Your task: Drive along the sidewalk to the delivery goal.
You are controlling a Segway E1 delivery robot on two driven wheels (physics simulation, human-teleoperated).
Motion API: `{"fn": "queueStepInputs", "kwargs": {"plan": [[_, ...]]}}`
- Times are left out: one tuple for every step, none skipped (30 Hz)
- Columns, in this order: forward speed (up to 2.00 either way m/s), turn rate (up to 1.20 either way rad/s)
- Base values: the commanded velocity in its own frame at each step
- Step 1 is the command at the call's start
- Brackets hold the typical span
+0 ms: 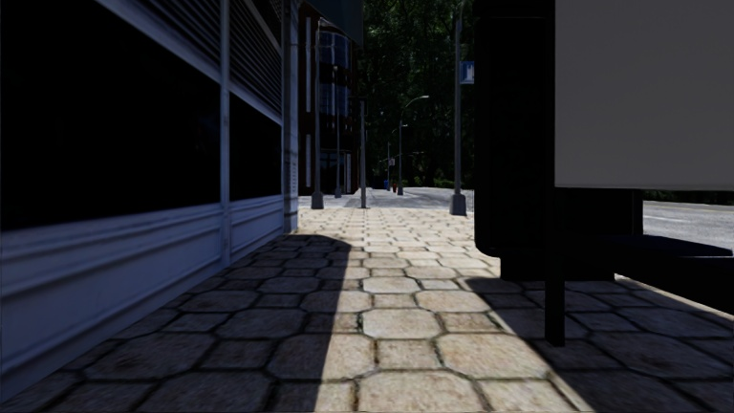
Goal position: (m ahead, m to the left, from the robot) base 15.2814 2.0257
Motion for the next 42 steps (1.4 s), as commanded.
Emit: {"fn": "queueStepInputs", "kwargs": {"plan": [[2.00, 0.00], [2.00, 0.00], [2.00, 0.00], [2.00, 0.00], [2.00, 0.00], [2.00, 0.00], [2.00, 0.00], [2.00, 0.00], [2.00, 0.00], [2.00, 0.00], [2.00, 0.00], [2.00, 0.00], [2.00, 0.00], [2.00, 0.00], [2.00, 0.00], [2.00, 0.00], [2.00, 0.00], [2.00, 0.00], [2.00, 0.00], [2.00, 0.00], [2.00, 0.00], [2.00, 0.00], [2.00, 0.00], [2.00, 0.00], [2.00, 0.00], [2.00, 0.00], [2.00, 0.00], [2.00, 0.00], [2.00, 0.00], [2.00, 0.00], [2.00, 0.00], [2.00, 0.00], [2.00, 0.00], [2.00, 0.00], [2.00, 0.00], [2.00, 0.00], [2.00, 0.00], [2.00, 0.00], [2.00, 0.00], [2.00, 0.00], [2.00, 0.00], [2.00, 0.00]]}}
